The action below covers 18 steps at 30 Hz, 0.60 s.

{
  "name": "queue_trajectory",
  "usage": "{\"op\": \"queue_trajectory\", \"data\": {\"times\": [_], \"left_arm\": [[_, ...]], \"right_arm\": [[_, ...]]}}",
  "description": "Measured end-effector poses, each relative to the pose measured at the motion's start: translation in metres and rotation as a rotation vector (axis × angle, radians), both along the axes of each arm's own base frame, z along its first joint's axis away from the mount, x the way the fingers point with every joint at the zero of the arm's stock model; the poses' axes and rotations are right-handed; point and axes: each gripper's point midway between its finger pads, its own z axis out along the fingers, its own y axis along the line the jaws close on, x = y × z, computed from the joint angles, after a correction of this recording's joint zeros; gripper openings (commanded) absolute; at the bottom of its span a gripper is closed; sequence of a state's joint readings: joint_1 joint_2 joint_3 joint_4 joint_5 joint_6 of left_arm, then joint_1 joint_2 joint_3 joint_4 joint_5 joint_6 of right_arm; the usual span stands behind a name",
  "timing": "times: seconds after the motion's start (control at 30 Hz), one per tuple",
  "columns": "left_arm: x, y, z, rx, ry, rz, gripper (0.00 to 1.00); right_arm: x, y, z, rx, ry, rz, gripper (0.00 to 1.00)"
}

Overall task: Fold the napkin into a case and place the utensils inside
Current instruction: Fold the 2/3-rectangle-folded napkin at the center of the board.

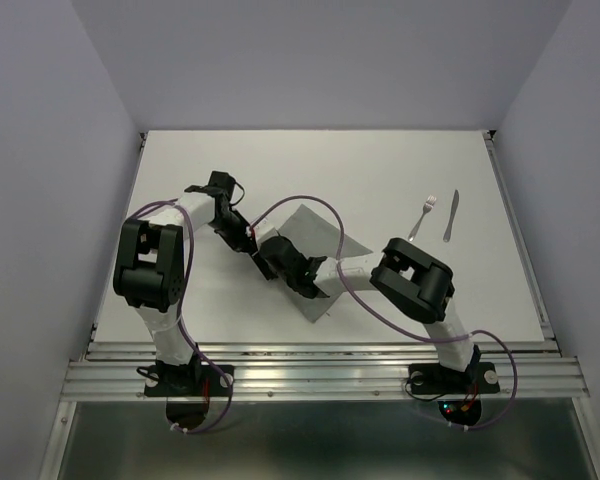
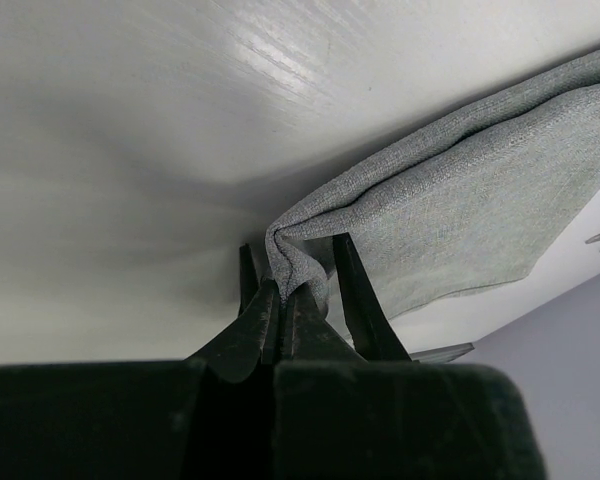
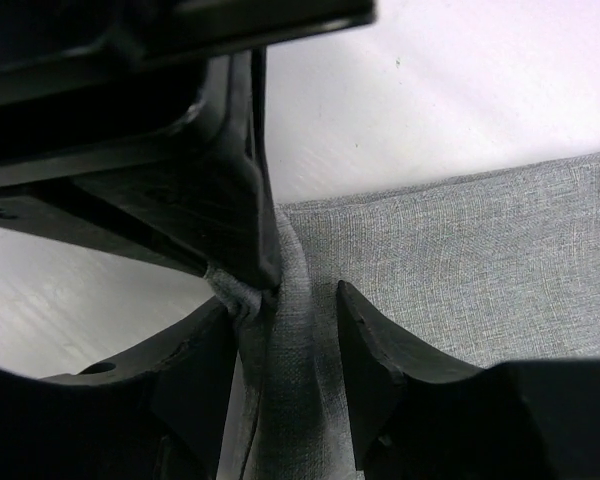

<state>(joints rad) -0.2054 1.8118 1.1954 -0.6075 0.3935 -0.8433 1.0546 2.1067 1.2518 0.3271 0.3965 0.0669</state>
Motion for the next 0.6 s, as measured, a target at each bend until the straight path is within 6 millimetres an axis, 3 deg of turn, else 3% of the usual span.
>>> {"op": "queue_trajectory", "data": {"times": [0.17, 0.3, 0.43, 0.6], "left_arm": [[0.0011, 0.001, -0.0015, -0.004, -0.003, 0.006, 0.0], [0.0026, 0.0012, -0.0012, -0.009, -0.008, 0.01, 0.0], [0.0041, 0.0002, 0.0003, -0.023, -0.021, -0.004, 0.0], [0.005, -0.0012, -0.0002, -0.047, -0.053, -0.025, 0.08]], "right_arm": [[0.0034, -0.0004, -0.0034, 0.002, -0.012, -0.017, 0.27], [0.0037, 0.0001, -0.0032, 0.007, -0.016, -0.023, 0.01], [0.0038, 0.0017, -0.0018, 0.022, -0.013, -0.027, 0.01], [0.0044, 0.0023, -0.003, 0.049, 0.01, -0.03, 0.01]]}}
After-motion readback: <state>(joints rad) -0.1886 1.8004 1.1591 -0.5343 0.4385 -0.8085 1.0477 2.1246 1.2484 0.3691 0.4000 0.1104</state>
